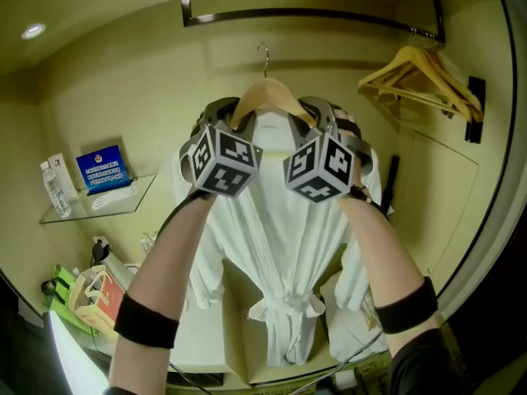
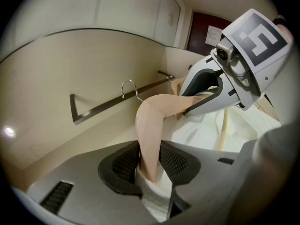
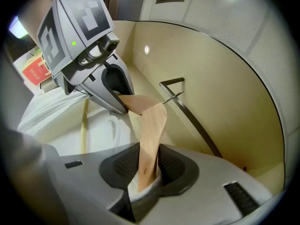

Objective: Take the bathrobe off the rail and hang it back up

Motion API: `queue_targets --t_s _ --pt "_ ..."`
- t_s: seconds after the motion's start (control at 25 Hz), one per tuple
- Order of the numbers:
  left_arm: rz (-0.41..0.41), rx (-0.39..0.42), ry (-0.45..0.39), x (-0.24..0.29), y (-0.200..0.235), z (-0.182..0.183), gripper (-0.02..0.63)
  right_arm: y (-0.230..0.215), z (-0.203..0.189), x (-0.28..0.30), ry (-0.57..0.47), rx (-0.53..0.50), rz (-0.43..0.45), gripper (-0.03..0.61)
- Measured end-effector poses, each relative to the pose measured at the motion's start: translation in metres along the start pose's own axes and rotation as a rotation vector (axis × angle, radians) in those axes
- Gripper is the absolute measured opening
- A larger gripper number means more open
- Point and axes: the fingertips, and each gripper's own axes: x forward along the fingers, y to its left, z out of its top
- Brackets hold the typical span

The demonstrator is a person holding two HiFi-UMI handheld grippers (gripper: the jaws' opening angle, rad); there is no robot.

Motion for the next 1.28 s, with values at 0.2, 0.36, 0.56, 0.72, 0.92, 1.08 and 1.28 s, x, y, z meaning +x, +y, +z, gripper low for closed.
queue_targets --t_s 0.2,0.36,0.56,0.72,0.92,1.08,1.28 --pt "-0.035 -0.032 0.020 -0.003 -0.044 -0.022 0.126 0.031 -0.035 -0.016 0.041 0.003 0.043 0.123" --pt "-0.039 -0.057 0.045 -0.005 -0.082 -0.034 0.127 0.051 -0.064 -0.029 0.042 0.027 0.067 0.123" --pt "-0.039 -0.078 0.108 -0.016 -0.141 -0.064 0.127 0.096 -0.109 -0.052 0.042 0.058 0.138 0.123" --pt "-0.046 -0.081 0.167 -0.031 -0.193 -0.095 0.127 0.141 -0.145 -0.073 0.041 0.083 0.185 0.123" --pt "-0.062 -0.119 0.254 -0.072 -0.260 -0.148 0.129 0.219 -0.178 -0.114 0.063 0.109 0.277 0.123" --pt "-0.078 -0.127 0.299 -0.101 -0.306 -0.188 0.129 0.276 -0.202 -0.142 0.078 0.135 0.326 0.123" --pt "-0.112 -0.152 0.358 -0.133 -0.366 -0.243 0.129 0.349 -0.233 -0.173 0.105 0.151 0.386 0.123"
